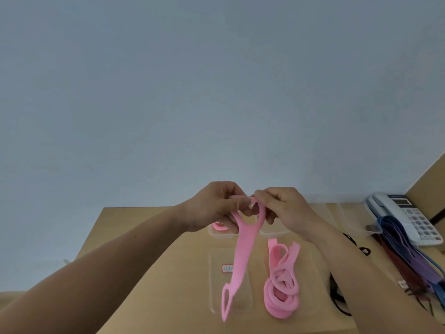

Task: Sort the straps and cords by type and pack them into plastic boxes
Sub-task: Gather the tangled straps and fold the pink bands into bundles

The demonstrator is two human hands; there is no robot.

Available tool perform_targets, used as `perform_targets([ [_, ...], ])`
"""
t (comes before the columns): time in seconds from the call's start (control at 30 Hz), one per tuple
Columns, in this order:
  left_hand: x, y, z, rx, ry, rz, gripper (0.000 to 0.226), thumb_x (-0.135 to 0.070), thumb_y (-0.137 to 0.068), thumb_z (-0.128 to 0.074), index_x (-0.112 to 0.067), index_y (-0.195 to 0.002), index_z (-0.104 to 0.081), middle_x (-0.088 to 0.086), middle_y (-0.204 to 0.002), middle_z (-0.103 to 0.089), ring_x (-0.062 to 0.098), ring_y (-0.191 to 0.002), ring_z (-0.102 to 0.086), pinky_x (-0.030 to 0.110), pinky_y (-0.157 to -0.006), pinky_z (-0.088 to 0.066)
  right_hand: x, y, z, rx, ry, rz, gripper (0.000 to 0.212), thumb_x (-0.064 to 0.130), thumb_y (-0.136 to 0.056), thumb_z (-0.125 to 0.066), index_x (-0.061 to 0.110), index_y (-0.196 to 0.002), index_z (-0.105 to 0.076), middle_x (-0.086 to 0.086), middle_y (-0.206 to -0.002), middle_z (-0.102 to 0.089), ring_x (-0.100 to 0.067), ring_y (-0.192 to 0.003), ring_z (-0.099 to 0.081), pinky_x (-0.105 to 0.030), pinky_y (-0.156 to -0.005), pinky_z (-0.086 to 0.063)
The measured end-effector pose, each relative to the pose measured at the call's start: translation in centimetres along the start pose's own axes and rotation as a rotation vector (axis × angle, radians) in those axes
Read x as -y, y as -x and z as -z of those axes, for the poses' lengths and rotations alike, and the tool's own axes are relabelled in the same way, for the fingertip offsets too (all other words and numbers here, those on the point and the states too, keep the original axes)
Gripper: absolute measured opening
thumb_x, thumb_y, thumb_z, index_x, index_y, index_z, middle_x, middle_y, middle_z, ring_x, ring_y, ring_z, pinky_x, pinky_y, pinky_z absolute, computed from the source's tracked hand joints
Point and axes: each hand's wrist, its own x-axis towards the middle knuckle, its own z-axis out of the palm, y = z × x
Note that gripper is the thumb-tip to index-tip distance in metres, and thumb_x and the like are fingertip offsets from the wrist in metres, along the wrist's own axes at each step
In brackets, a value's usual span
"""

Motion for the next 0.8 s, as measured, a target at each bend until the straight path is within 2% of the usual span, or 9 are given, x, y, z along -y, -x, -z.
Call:
perform_targets([
  [0.13,-0.3,0.4,-0.2,-0.040,-0.024,-0.006,0.018,-0.008,-0.089,-0.070,0.004,-0.100,-0.061,0.027,-0.095,-0.071,0.045,-0.086,-0.069,0.048,-0.078,-0.060,0.1,0.5,0.2,-0.003,-0.044,0.041,0.004,0.014,-0.087,-0.072,0.015,-0.083,-0.073,0.005,-0.069,-0.070,-0.005,-0.053,-0.052,-0.018,-0.052,-0.041],
  [0.23,-1.1,0.5,-0.5,-0.048,0.052,0.040,0.016,-0.003,-0.087,-0.071,0.002,-0.098,-0.061,0.024,-0.091,-0.072,0.032,-0.080,-0.071,0.039,-0.073,-0.061,0.4,0.7,-0.4,-0.096,0.064,0.136,0.014,0.008,-0.084,-0.074,0.022,-0.081,-0.070,0.018,-0.069,-0.067,0.001,-0.063,-0.057,-0.015,-0.060,-0.046],
  [0.3,-1.7,0.6,-0.5,0.002,0.125,0.102,0.020,-0.008,-0.089,-0.069,0.002,-0.104,-0.060,0.023,-0.096,-0.071,0.031,-0.084,-0.070,0.036,-0.074,-0.060,0.7,0.9,-0.7,-0.153,0.123,0.197,0.019,0.008,-0.084,-0.074,0.026,-0.081,-0.068,0.018,-0.075,-0.067,0.001,-0.067,-0.059,-0.014,-0.063,-0.048],
  [0.43,-2.1,0.7,-0.5,0.046,0.183,0.164,0.032,-0.022,-0.092,-0.063,0.003,-0.111,-0.065,0.022,-0.102,-0.069,0.034,-0.093,-0.065,0.043,-0.088,-0.055,0.9,1.1,-1.0,-0.242,0.262,0.361,0.014,0.007,-0.084,-0.074,0.020,-0.085,-0.068,0.010,-0.077,-0.065,-0.008,-0.070,-0.059,-0.017,-0.061,-0.046],
  [0.5,-2.2,0.6,-0.5,0.002,0.206,0.150,0.025,-0.019,-0.095,-0.059,0.002,-0.106,-0.067,0.023,-0.102,-0.068,0.037,-0.094,-0.062,0.048,-0.094,-0.052,0.9,0.9,-1.1,-0.251,0.328,0.448,0.013,0.005,-0.084,-0.074,0.017,-0.086,-0.068,0.011,-0.078,-0.062,-0.011,-0.068,-0.057,-0.017,-0.059,-0.044],
  [0.57,-2.2,0.5,-0.4,-0.043,0.217,0.124,0.014,-0.010,-0.094,-0.060,0.001,-0.100,-0.067,0.023,-0.099,-0.068,0.035,-0.091,-0.064,0.047,-0.091,-0.054,0.7,0.8,-1.1,-0.252,0.361,0.520,0.013,0.002,-0.083,-0.073,0.014,-0.086,-0.069,0.012,-0.079,-0.061,-0.008,-0.068,-0.056,-0.015,-0.060,-0.042],
  [0.67,-2.1,0.6,-0.3,-0.098,0.151,0.065,0.009,-0.002,-0.089,-0.066,0.001,-0.097,-0.069,0.025,-0.096,-0.071,0.032,-0.085,-0.068,0.040,-0.081,-0.058,0.4,0.7,-1.4,-0.265,0.268,0.442,0.018,0.002,-0.082,-0.074,0.019,-0.085,-0.069,0.011,-0.078,-0.066,-0.008,-0.072,-0.061,-0.021,-0.062,-0.048],
  [0.73,-2.0,0.6,-0.4,-0.162,0.070,0.006,0.007,-0.001,-0.085,-0.072,-0.002,-0.092,-0.071,0.025,-0.097,-0.071,0.039,-0.087,-0.068,0.047,-0.085,-0.057,0.3,0.8,-1.5,-0.236,0.134,0.298,0.018,0.006,-0.083,-0.075,0.023,-0.084,-0.068,0.009,-0.080,-0.068,-0.014,-0.072,-0.061,-0.031,-0.066,-0.051],
  [0.8,-1.9,0.6,-0.5,-0.213,0.006,-0.068,0.008,-0.001,-0.083,-0.075,-0.007,-0.087,-0.072,0.023,-0.096,-0.072,0.046,-0.089,-0.067,0.051,-0.086,-0.055,0.4,0.8,-1.4,-0.163,-0.048,0.212,0.011,0.007,-0.087,-0.071,0.017,-0.086,-0.068,0.000,-0.077,-0.067,-0.025,-0.069,-0.060,-0.036,-0.063,-0.051],
])
